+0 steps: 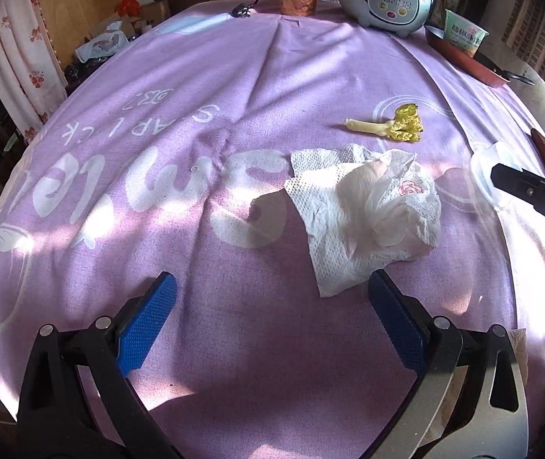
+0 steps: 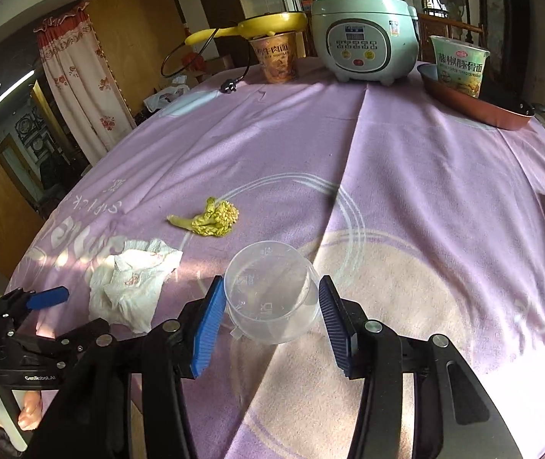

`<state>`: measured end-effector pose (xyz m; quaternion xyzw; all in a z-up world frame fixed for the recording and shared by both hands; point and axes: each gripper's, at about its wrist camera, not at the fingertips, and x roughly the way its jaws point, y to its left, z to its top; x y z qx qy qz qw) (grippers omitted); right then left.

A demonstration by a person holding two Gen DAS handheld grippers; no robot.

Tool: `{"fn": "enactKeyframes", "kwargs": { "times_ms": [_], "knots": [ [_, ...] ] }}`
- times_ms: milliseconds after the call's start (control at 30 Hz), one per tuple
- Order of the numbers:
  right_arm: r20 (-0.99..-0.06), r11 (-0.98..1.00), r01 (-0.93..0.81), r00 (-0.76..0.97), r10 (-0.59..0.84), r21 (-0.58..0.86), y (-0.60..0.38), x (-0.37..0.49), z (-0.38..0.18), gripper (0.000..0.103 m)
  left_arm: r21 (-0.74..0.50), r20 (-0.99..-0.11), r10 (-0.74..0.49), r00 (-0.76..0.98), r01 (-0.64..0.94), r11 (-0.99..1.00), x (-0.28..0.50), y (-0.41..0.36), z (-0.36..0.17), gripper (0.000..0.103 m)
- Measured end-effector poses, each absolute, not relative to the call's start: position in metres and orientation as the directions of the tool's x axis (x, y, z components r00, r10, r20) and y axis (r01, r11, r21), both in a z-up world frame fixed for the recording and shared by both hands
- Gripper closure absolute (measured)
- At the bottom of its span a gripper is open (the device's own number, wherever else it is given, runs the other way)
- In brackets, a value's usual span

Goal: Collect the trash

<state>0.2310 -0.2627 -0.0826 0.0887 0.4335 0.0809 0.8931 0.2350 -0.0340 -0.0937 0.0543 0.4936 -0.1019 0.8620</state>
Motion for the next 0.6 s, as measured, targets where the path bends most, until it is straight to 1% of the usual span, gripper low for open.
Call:
{"fn": "enactKeyframes", "kwargs": {
  "times_ms": [200,300,367,467,600],
  "knots": [
    [-0.783,0.968,-0.067,0.575,0.237,0.244,-0.263,0.234,-0.091,0.052,-0.023,-0.822,-0.183,0.54,0.288,0.957,0.229,-0.052,-0.078,0.007],
    [-0.786,0.966,-0.06,0.571,0.239,0.25,-0.264,0.235,-0.092,0.051,-0.042,-0.826,-0.214,0.521,0.321,0.946,0.236,-0.068,-0.072,0.007],
    [-0.786,0.963,-0.049,0.567,0.246,0.266,-0.268,0.235,-0.092,0.047,-0.054,-0.834,-0.226,0.504,0.333,0.941,0.242,-0.078,-0.072,0.007],
    [-0.78,0.953,-0.026,0.568,0.263,0.303,-0.276,0.236,-0.092,0.044,-0.044,-0.833,-0.215,0.509,0.327,0.944,0.252,-0.088,-0.075,0.007],
    [-0.766,0.944,-0.005,0.583,0.27,0.329,-0.283,0.235,-0.088,0.041,-0.065,-0.837,-0.229,0.496,0.325,0.943,0.26,-0.094,-0.083,0.007]
  ]
}}
